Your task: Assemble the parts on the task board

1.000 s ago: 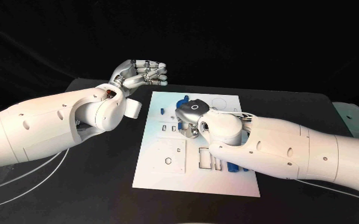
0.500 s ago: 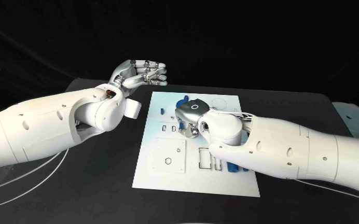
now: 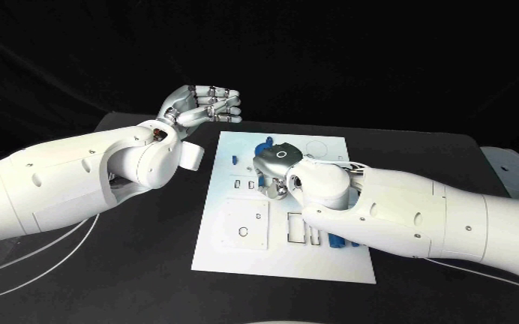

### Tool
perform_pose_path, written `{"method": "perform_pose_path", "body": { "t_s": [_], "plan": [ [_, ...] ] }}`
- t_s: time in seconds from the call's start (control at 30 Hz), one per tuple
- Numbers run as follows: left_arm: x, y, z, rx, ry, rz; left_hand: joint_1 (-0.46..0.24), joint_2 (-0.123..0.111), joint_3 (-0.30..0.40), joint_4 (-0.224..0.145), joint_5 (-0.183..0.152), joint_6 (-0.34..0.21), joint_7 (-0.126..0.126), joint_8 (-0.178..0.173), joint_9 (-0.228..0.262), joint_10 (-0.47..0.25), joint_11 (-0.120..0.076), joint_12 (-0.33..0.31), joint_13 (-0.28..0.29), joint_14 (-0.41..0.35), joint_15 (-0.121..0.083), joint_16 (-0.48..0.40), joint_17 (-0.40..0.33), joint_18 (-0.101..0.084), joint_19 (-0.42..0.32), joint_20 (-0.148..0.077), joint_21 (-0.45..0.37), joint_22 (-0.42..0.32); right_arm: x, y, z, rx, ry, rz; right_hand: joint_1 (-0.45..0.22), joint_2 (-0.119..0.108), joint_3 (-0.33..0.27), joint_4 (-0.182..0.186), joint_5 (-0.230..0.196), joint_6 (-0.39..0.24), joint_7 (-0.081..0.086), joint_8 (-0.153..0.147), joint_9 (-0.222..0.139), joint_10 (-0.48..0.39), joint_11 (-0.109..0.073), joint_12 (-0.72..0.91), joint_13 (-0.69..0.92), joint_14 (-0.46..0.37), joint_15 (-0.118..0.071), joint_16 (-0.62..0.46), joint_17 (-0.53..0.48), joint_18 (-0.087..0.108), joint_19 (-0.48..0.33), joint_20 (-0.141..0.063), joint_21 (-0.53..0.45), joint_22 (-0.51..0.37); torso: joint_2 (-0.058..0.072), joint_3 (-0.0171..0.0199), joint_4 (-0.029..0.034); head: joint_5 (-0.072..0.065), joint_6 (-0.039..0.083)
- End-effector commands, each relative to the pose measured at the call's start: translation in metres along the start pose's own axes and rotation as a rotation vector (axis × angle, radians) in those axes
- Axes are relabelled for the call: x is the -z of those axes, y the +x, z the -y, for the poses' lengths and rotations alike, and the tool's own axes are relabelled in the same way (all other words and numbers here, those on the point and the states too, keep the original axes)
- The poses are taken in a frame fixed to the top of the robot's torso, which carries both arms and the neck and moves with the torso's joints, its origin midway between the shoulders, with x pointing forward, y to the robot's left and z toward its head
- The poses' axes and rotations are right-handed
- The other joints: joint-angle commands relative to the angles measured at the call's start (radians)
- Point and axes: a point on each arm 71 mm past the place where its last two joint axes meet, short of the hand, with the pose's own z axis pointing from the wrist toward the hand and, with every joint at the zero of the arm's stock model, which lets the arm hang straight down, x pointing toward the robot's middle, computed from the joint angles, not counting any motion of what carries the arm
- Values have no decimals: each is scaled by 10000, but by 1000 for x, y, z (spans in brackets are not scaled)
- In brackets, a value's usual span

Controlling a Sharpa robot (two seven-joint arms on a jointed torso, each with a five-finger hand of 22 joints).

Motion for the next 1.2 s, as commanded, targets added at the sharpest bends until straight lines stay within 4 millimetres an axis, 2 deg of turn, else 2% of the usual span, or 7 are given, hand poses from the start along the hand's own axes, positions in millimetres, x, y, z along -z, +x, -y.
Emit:
{"method": "perform_pose_path", "body": {
  "t_s": [0.03, 0.7, 0.77, 0.83, 0.97, 1.1, 1.2],
  "plan": [
    [0, 2, 1, 44, 84, -172, -97, -29, 51, 19, -63, -98, -5, -60, -10, -46, 9, -55, -12, -16, 37, -31, 10, 50, 27, 37, -16, -10, 0, 0, -2, 55, -118, -5, 8, 76, 49, 11, 50, 25, -51, 14, 10, 435, 57, -6, 1998, 1005, 66, -54, 2416, -144, 1064, 33, 46, 2635, -1, -1, -9, 11, 2],
    [0, 2, 1, 38, 76, -160, -97, -29, 51, 19, -63, -98, -5, -60, -10, -46, 9, -55, -12, -16, 37, -31, 10, 50, 27, 37, -16, -10, 1, -2, 0, -187, -149, 468, -280, -234, -209, 200, -343, -427, 103, -231, -122, 232, 183, -237, 1813, 971, 174, -112, 2284, -144, 1064, 106, 46, 2635, -4, -2, -2, -2, -3],
    [0, 2, 1, 37, 75, -158, -97, -29, 51, 19, -63, -98, -5, -60, -10, -46, 9, -55, -12, -16, 37, -31, 10, 50, 27, 37, -16, -10, 1, -3, 1, -243, -155, 578, -376, -352, -547, 371, -890, -836, 209, -442, -219, -113, 278, -615, 1504, 955, 260, -140, 2228, -144, 1064, 182, 46, 2635, -7, -2, -3, -8, -7],
    [0, 2, 1, 36, 76, -159, -103, -32, 55, 11, -63, -102, -7, -67, -11, -57, 10, -52, -11, -18, 38, -44, 27, 51, 26, 39, -20, -12, 2, -4, 1, -312, -177, 703, -296, -332, -1090, 581, -1014, -1045, 300, -544, -290, -246, 351, -744, 1393, 949, 331, -150, 2213, -144, 1064, 267, 46, 2635, -7, -2, -6, -12, -5],
    [0, 1, 1, 7, 70, -161, -103, -32, 55, 11, -63, -102, -7, -67, -11, -57, 10, -52, -11, -18, 38, -44, 27, 51, 26, 39, -20, -12, 7, -6, 3, -598, -320, 1210, 323, -113, -2904, 1358, -1029, -1251, 376, -621, -428, -382, 444, -857, 1262, 919, 416, -208, 2108, -144, 1064, 338, 46, 2635, -17, -2, -15, -25, 19],
    [-1, 1, 0, -162, -19, -224, -146, -44, 36, 28, -65, -99, -22, -67, -9, -53, 6, -46, -9, 10, 32, -34, 43, 54, 40, 38, -14, -10, 17, -12, 7, -1328, -874, 2191, 316, -44, -3199, 1370, -864, -1236, 381, -603, -458, -350, 447, -820, 1278, 917, 416, -215, 2097, -144, 1064, 351, 46, 2635, -34, -1, -12, -24, 49],
    [-1, 0, -1, -401, -141, -362, -291, -51, -19, 95, -63, 37, -76, 0, 26, 126, -74, 8, 12, 353, -77, 128, 184, 74, 294, -50, 129, 44, 28, -17, 13, -2157, -1576, 3050, 627, 244, -3001, 1324, -540, -1144, 352, -531, -474, -458, 419, -929, 1171, 880, 394, -283, 1967, -144, 1064, 336, 46, 2635, -63, -1, -40, 5, 93]
  ]
}}
